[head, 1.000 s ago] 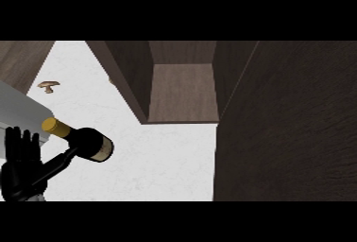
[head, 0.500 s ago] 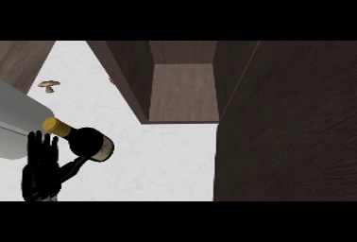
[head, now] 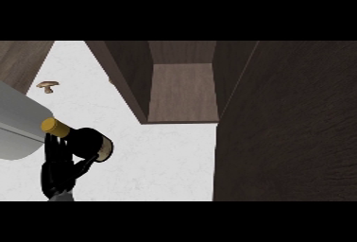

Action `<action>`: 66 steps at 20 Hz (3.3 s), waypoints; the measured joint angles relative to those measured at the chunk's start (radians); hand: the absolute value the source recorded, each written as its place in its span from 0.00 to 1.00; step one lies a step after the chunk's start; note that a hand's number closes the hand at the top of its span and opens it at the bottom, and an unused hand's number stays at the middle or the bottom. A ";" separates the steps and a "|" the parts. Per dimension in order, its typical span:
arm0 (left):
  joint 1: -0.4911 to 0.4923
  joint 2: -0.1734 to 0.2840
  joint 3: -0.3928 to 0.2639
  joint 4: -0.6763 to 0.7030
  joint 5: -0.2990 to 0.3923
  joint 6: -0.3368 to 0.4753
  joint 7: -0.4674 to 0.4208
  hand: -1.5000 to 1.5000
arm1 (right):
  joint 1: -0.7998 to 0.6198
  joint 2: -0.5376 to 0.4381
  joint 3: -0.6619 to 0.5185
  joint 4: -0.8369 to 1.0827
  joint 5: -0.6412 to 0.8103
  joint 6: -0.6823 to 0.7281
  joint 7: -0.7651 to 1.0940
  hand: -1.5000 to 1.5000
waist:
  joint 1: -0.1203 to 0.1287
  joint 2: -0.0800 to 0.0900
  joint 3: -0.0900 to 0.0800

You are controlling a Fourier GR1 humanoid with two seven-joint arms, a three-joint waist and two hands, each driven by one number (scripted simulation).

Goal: Pick up the wine, place it into the cabinet and close the cabinet

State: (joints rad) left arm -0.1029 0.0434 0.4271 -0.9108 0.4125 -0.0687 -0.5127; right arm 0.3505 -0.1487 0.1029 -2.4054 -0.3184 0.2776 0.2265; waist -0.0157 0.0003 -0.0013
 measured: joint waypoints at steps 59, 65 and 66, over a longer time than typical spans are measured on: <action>-0.166 -0.021 -0.570 -0.216 -0.482 0.341 0.241 1.00 | 0.079 0.004 -0.023 0.012 -0.005 0.055 -0.049 0.00 | 0.006 -0.005 0.002; -0.181 -0.007 -0.631 -0.215 -0.518 0.453 0.311 1.00 | 0.080 -0.004 -0.046 0.015 -0.012 0.069 -0.060 0.00 | 0.008 -0.007 0.004; -0.180 -0.004 -0.642 -0.221 -0.513 0.472 0.326 1.00 | 0.091 -0.005 -0.044 0.015 -0.013 0.074 -0.064 0.00 | 0.007 -0.008 0.004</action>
State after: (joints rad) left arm -0.2827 0.0390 -0.2154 -1.1317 -0.1004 0.4035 -0.1867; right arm 0.4415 -0.1532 0.0594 -2.3904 -0.3312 0.3517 0.1629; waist -0.0086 -0.0073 0.0027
